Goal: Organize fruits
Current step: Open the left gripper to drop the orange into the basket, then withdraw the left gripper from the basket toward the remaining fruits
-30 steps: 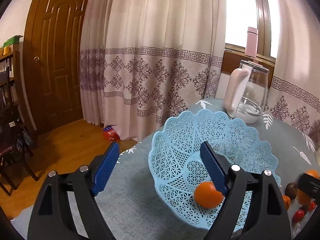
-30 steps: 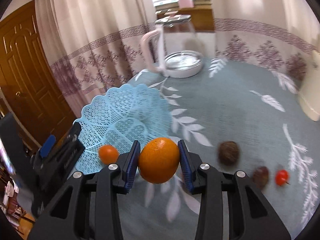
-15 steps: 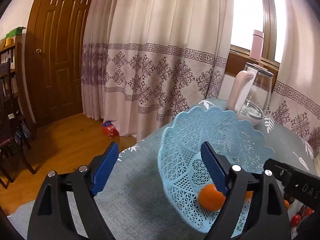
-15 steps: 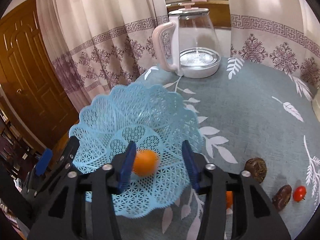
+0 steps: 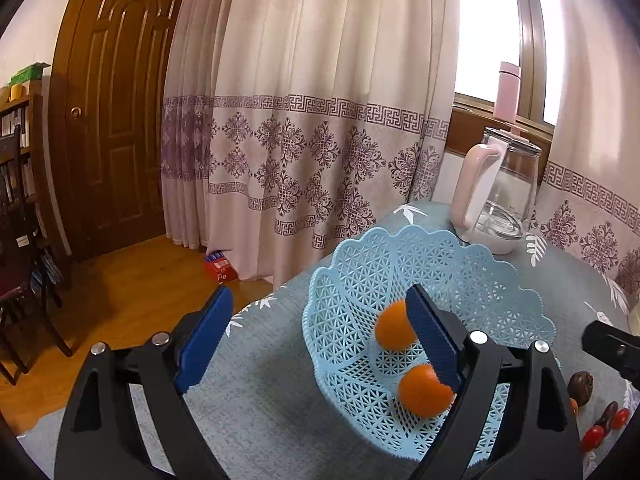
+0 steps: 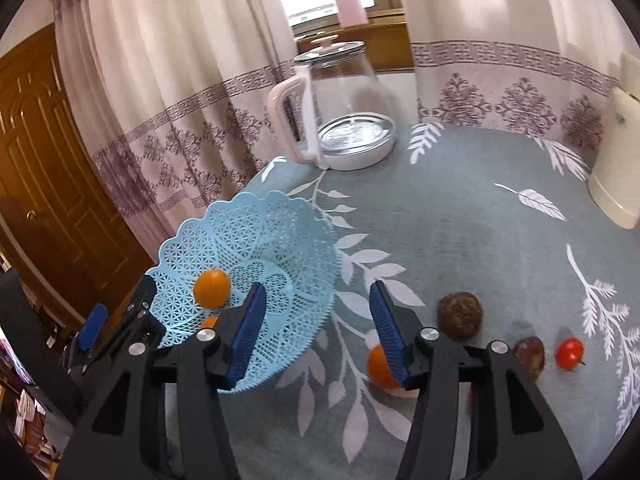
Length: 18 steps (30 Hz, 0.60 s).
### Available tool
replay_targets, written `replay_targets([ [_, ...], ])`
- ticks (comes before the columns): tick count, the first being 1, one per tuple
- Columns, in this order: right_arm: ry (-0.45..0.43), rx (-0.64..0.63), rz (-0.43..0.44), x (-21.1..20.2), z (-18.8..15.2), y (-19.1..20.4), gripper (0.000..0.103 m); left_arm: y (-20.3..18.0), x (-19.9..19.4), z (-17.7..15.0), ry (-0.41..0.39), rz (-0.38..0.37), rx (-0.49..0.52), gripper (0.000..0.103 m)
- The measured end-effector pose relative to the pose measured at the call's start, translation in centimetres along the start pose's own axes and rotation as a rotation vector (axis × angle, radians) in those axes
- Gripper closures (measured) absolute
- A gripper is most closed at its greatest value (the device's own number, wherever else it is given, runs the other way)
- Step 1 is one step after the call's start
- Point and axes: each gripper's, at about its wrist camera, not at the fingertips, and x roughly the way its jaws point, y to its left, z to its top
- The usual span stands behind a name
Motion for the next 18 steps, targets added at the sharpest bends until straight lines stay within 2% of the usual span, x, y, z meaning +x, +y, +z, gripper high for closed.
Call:
replay_targets([
  [9, -0.026, 0.106, -0.078, -2.1, -1.4, -4.5, 0.046, -0.8, 0.1, -0.1, 0.017, -0.017, 0.034, 0.005],
  [18, -0.034, 0.112, -0.132, -3.4, -3.1, -5.6, 0.044, -1.0, 0.4, -0.4, 0.032, -0.030, 0.042, 0.005],
])
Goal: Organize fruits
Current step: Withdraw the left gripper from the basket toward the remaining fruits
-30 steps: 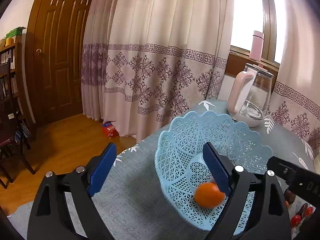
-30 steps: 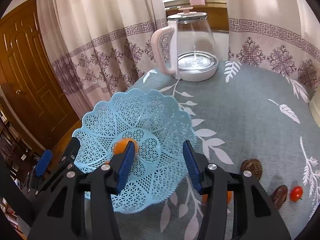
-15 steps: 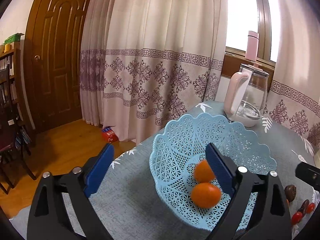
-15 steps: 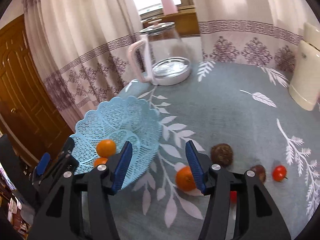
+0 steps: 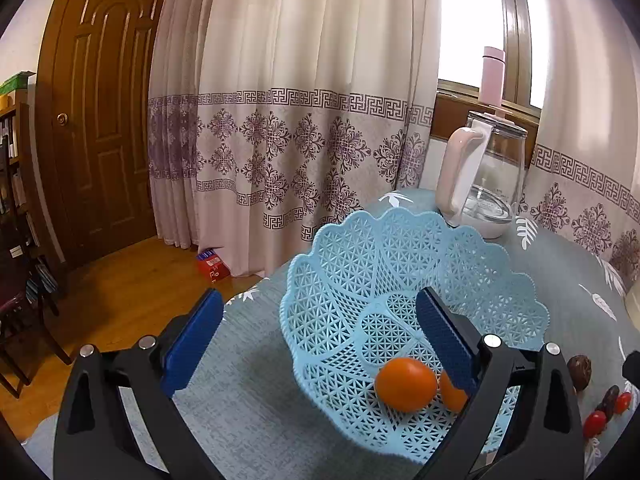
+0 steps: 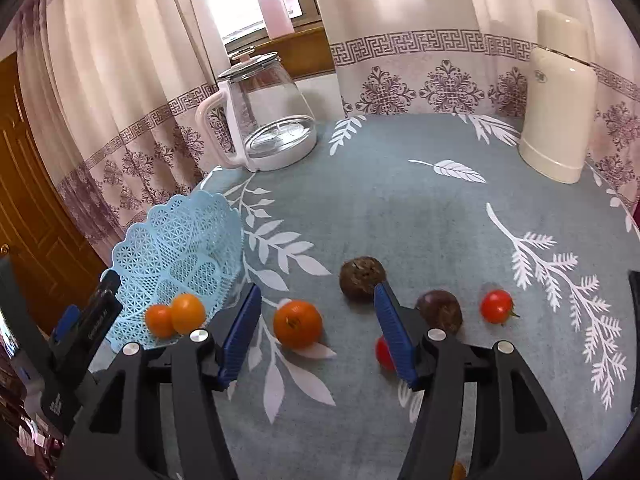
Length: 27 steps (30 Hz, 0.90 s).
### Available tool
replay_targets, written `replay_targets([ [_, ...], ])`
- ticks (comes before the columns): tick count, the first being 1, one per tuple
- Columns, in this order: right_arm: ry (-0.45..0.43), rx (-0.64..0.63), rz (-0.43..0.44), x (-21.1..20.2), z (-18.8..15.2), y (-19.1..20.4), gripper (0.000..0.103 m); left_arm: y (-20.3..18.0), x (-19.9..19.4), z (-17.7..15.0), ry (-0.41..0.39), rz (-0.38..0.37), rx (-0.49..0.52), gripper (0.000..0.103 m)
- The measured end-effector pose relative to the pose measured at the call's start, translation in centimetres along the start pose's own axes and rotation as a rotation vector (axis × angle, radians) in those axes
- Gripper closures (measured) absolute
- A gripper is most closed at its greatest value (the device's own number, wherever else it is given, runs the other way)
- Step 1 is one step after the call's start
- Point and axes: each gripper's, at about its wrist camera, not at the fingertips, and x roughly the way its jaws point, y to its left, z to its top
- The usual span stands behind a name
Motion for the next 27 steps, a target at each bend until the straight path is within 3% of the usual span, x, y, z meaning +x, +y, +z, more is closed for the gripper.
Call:
replay_targets([
  [5, -0.017, 0.026, -0.020, -0.9, -0.4, -1.3, 0.044, -0.2, 0.0, -0.1, 0.002, -0.003, 0.009, 0.005],
  [9, -0.054, 0.060, -0.051, -2.0, -1.0, -2.8, 0.035, -0.3, 0.1, -0.2, 0.007, -0.001, 0.012, 0.005],
  [27, -0.034, 0.185, -0.162, -4.8, -4.3, -10.3, 0.035, -0.9, -0.6, -0.6, -0.019, 0.022, 0.046, 0.005],
])
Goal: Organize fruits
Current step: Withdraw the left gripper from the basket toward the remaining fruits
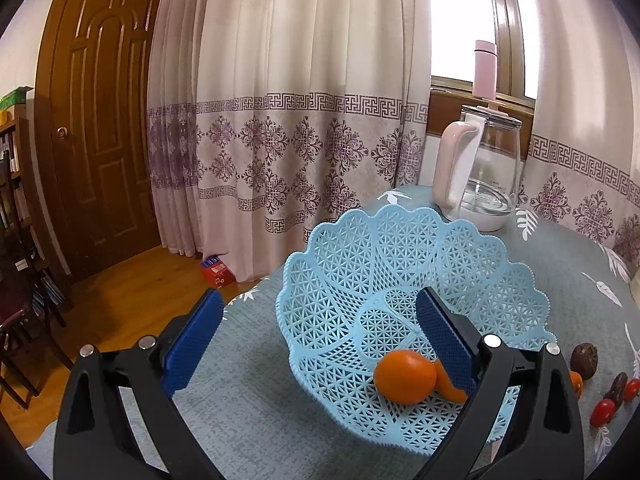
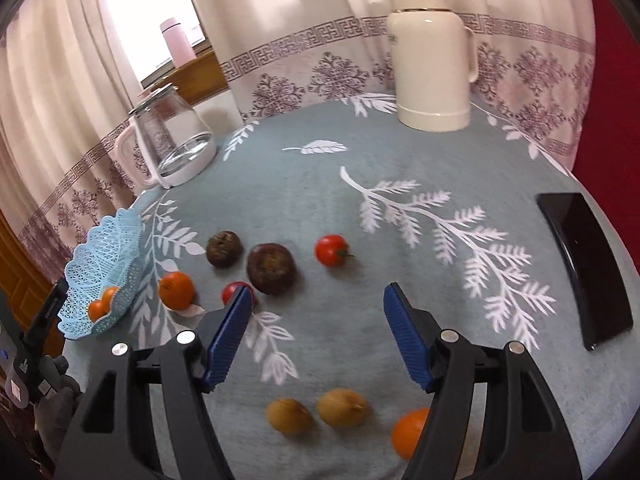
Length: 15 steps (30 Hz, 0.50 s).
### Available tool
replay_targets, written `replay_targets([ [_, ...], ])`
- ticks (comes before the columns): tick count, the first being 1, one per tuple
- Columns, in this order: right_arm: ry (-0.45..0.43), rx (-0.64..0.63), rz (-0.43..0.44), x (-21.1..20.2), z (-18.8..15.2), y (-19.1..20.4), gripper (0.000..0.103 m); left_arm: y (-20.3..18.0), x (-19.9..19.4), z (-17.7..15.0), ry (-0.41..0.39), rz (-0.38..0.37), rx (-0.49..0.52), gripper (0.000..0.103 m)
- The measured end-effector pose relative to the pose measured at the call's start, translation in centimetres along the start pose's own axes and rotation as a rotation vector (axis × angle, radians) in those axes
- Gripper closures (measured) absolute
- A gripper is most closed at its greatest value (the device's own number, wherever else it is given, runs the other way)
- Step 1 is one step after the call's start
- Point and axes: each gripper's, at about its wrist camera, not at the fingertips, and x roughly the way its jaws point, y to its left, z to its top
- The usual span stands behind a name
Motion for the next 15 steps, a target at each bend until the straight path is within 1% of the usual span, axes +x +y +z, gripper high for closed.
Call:
replay_targets([
  [9, 0.006, 0.043, -0.046, -1.4, -1.4, -3.9, 0.035, -0.8, -0.6, -0.1, -0.027, 0.018, 0.037, 0.005],
  [15, 0.014, 0.068, -0.076, -2.7, -2.4, -6.5, 0.035, -0.9, -1.4, -0.1, -0.042, 0.011, 0.055, 0.005],
])
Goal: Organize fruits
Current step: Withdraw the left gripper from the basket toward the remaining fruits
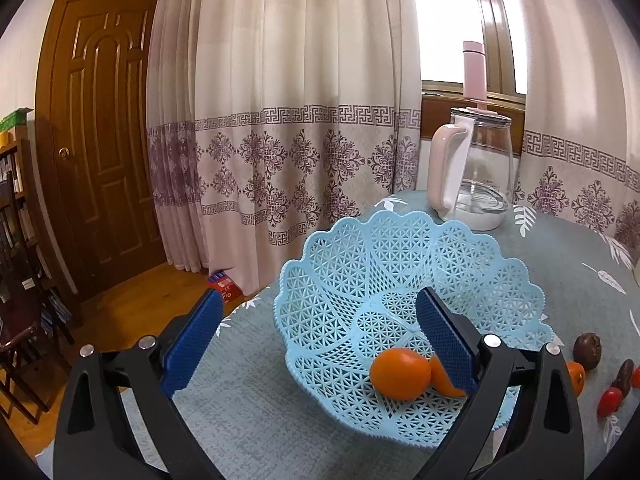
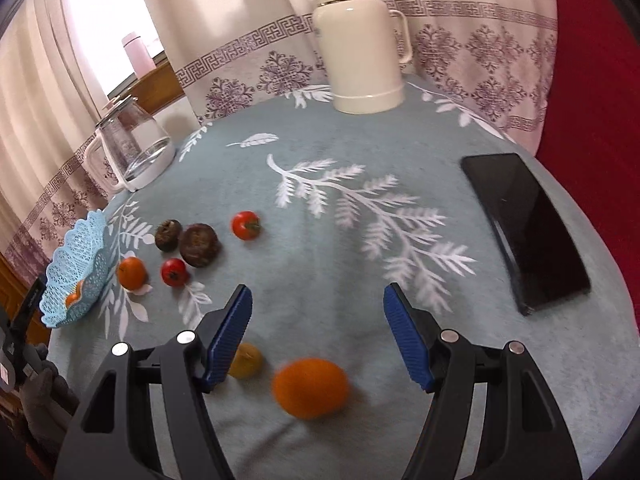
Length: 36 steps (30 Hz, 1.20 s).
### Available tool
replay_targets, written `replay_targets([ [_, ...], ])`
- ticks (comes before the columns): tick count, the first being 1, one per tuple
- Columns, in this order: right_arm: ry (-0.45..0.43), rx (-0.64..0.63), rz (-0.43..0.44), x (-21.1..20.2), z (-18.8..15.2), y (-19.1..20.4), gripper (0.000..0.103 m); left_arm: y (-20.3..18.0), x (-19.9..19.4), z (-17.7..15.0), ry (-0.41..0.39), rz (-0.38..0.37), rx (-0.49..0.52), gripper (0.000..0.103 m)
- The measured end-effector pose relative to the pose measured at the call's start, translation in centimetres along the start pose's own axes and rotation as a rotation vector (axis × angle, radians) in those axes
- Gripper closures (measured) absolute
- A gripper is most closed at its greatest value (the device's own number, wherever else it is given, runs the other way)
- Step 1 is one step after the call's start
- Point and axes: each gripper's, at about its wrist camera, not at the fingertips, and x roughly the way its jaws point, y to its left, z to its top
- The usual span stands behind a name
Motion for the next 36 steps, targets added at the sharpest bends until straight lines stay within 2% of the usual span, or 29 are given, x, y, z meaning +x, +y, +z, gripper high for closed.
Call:
replay_targets([
  [7, 0.054, -0.019, 0.009, -0.3, -2.0, -1.1, 0.035, 0.1, -0.6, -0.2, 0.056, -0.054, 0.025, 0.005],
  [13, 0.084, -0.062, 0.052, 0.2, -2.6, 0.1, 0.035, -1.1, -1.4, -0.5, 0.110, -0.150, 0.076, 0.005],
  [17, 0.103, -0.097, 0.055, 0.5, -3.1, 0.8, 0.036, -2.1, -2.9, -0.4, 0.097, -0.202, 0.101, 0.005],
  [22, 0.130, -0.133, 0.053, 1.0, -3.5, 1.4, 0.054, -3.8, -4.1, -0.5, 0.110, -0.279, 0.147, 0.005],
  [28, 0.132, -0.143, 0.045, 1.0, -3.6, 1.3, 0.062, -5.4, -4.9, -0.9, 0.124, -0.318, 0.183, 0.005],
  [36, 0.125, -0.128, 0.065, 0.7, -3.3, 0.9, 0.062, -6.8, -5.7, -1.5, 0.159, -0.370, 0.209, 0.005],
])
